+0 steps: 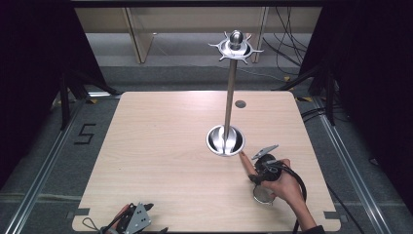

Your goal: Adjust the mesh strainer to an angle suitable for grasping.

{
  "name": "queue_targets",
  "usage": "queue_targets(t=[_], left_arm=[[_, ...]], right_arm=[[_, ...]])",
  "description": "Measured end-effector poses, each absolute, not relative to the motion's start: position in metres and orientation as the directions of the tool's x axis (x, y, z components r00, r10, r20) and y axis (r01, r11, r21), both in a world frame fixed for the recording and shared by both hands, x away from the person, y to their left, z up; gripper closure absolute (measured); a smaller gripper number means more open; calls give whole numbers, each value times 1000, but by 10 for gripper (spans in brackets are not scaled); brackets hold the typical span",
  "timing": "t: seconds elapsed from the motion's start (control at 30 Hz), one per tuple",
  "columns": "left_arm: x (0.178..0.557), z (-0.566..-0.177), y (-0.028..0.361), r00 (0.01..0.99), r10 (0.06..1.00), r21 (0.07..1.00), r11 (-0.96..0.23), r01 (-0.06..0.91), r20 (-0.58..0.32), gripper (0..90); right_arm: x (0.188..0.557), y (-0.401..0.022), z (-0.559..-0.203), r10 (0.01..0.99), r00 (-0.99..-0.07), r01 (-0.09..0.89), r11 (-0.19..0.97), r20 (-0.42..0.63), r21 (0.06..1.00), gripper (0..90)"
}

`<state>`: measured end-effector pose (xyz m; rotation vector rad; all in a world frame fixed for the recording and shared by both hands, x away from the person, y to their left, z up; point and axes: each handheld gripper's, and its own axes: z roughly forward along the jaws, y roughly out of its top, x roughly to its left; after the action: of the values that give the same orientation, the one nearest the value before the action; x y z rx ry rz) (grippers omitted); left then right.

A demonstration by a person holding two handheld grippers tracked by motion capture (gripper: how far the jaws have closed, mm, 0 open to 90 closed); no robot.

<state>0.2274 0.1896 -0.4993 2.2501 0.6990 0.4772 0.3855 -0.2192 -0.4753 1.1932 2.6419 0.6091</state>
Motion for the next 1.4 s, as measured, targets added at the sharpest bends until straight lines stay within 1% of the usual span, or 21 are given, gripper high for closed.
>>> queue_targets(t=[0.07, 0.13, 0.17, 0.2, 0.23, 0.27, 0.4, 0.47, 0.53, 0.57, 0.63, 0.67, 0.73, 0.8, 0.87, 0.93, 1.03, 1.1, 1.23, 1.3, 1.4], left_arm=[[228, -499, 190, 785, 603, 729, -599, 331, 139, 157], [227, -500, 190, 784, 608, 736, -587, 337, 126, 157], [227, -500, 189, 787, 608, 740, -575, 348, 103, 157], [227, -500, 189, 791, 604, 738, -578, 349, 100, 157], [227, -500, 189, 786, 607, 733, -587, 343, 118, 157], [227, -500, 189, 786, 607, 733, -587, 343, 118, 156], [227, -500, 189, 786, 608, 734, -584, 347, 112, 156], [227, -500, 189, 782, 612, 735, -584, 346, 118, 157], [227, -500, 189, 784, 611, 739, -578, 346, 111, 156], [227, -500, 189, 787, 607, 738, -578, 348, 105, 156], [226, -500, 189, 785, 610, 740, -575, 348, 105, 156], [227, -499, 190, 786, 605, 728, -595, 340, 128, 156], [227, -499, 190, 785, 605, 729, -595, 338, 130, 156], [227, -499, 190, 785, 606, 730, -594, 339, 129, 156], [227, -500, 189, 785, 608, 734, -586, 342, 120, 156], [227, -500, 189, 785, 609, 737, -582, 345, 114, 157], [227, -499, 190, 785, 606, 729, -594, 340, 128, 156], [227, -499, 190, 786, 603, 729, -598, 333, 136, 156], [226, -499, 189, 785, 609, 737, -581, 345, 112, 156], [227, -499, 190, 789, 601, 734, -592, 332, 128, 156], [227, -499, 190, 788, 603, 742, -583, 331, 122, 156]], right_arm=[[386, -219, -474, 741, -672, 669, 609, -4, 425, 627], [389, -219, -469, 731, -683, 665, 631, -18, 399, 637], [391, -220, -469, 723, -690, 655, 637, -20, 406, 615], [391, -220, -469, 723, -690, 655, 637, -20, 406, 615], [394, -220, -466, 749, -663, 685, 602, 7, 411, 572], [396, -220, -466, 747, -665, 681, 601, 7, 418, 569], [403, -214, -466, 754, -656, 698, 593, 28, 401, 572], [406, -211, -468, 757, -653, 703, 597, 18, 386, 577], [408, -211, -468, 743, -669, 687, 617, 3, 383, 580], [411, -208, -471, 747, -665, 692, 614, 5, 379, 597], [413, -206, -473, 742, -670, 692, 626, -1, 360, 591], [414, -205, -474, 742, -671, 692, 629, -6, 354, 590], [416, -204, -475, 740, -673, 692, 634, -10, 346, 593], [417, -200, -478, 736, -676, 696, 650, -27, 305, 621], [418, -201, -477, 730, -682, 691, 656, -26, 303, 651], [420, -204, -478, 705, -708, 663, 682, -37, 308, 677], [419, -204, -477, 722, -691, 684, 666, -30, 297, 685], [419, -205, -477, 713, -700, 675, 677, -36, 294, 686], [419, -204, -476, 700, -711, 658, 695, -67, 289, 688], [418, -205, -472, 701, -709, 652, 694, -79, 305, 688], [417, -209, -464, 706, -703, 642, 682, -85, 350, 689]])
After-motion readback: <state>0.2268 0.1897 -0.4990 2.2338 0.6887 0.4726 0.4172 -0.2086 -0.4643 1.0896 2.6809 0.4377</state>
